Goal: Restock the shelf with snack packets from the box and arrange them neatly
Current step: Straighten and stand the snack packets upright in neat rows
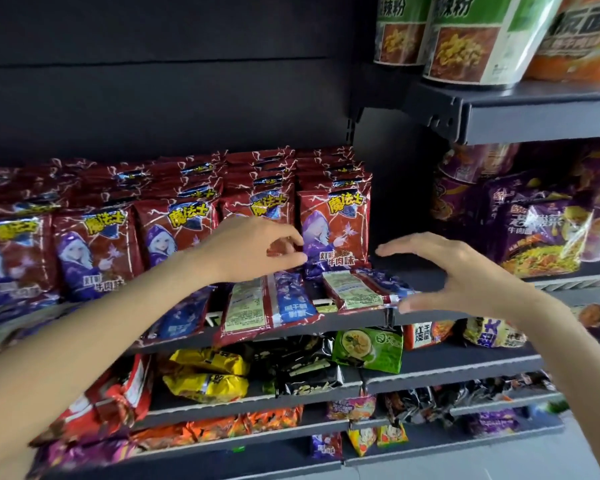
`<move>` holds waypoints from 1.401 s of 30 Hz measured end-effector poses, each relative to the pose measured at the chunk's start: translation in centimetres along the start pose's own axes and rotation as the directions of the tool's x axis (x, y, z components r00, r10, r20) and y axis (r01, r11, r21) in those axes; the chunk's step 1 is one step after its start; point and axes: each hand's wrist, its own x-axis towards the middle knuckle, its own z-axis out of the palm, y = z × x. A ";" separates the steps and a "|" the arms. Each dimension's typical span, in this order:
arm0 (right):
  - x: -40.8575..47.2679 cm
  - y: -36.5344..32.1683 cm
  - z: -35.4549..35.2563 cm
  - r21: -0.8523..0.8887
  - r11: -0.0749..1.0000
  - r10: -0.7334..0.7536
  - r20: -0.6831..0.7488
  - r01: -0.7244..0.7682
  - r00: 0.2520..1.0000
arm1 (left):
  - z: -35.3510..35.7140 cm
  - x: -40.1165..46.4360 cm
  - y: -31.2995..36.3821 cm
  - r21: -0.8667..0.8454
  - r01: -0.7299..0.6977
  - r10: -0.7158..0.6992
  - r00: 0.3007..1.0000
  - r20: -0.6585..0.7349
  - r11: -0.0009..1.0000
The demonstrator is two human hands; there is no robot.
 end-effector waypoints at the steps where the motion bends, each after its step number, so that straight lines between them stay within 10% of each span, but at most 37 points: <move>1: -0.7 -0.2 0.5 -0.091 0.996 0.023 0.054 -0.018 0.998 | -0.4 -1.3 0.5 -0.014 0.020 -0.019 0.998 0.064 1.000; 8: 0.0 0.1 2.2 -0.343 0.939 0.008 0.041 0.006 0.999 | 2.5 -6.9 2.8 0.164 0.049 -0.094 0.956 0.279 0.985; 25: 10.9 3.3 3.9 -0.163 0.972 0.069 -0.491 -0.170 0.869 | -0.3 1.8 -3.8 -0.054 0.233 -0.239 0.956 -0.169 0.971; 30: 10.5 3.5 6.1 -0.146 0.957 0.125 -0.568 -0.249 0.814 | 1.0 4.7 -5.5 0.176 0.231 -0.185 0.952 -0.243 0.957; 36: 6.9 2.4 9.1 0.095 0.932 0.358 -0.384 -0.349 0.851 | 4.6 3.4 -2.4 0.079 0.387 -0.293 0.801 -0.522 0.919; 42: 7.3 2.0 10.3 0.009 0.926 0.362 -0.309 -0.378 0.879 | 7.5 2.7 2.1 -0.029 0.577 -0.577 0.810 -0.101 0.816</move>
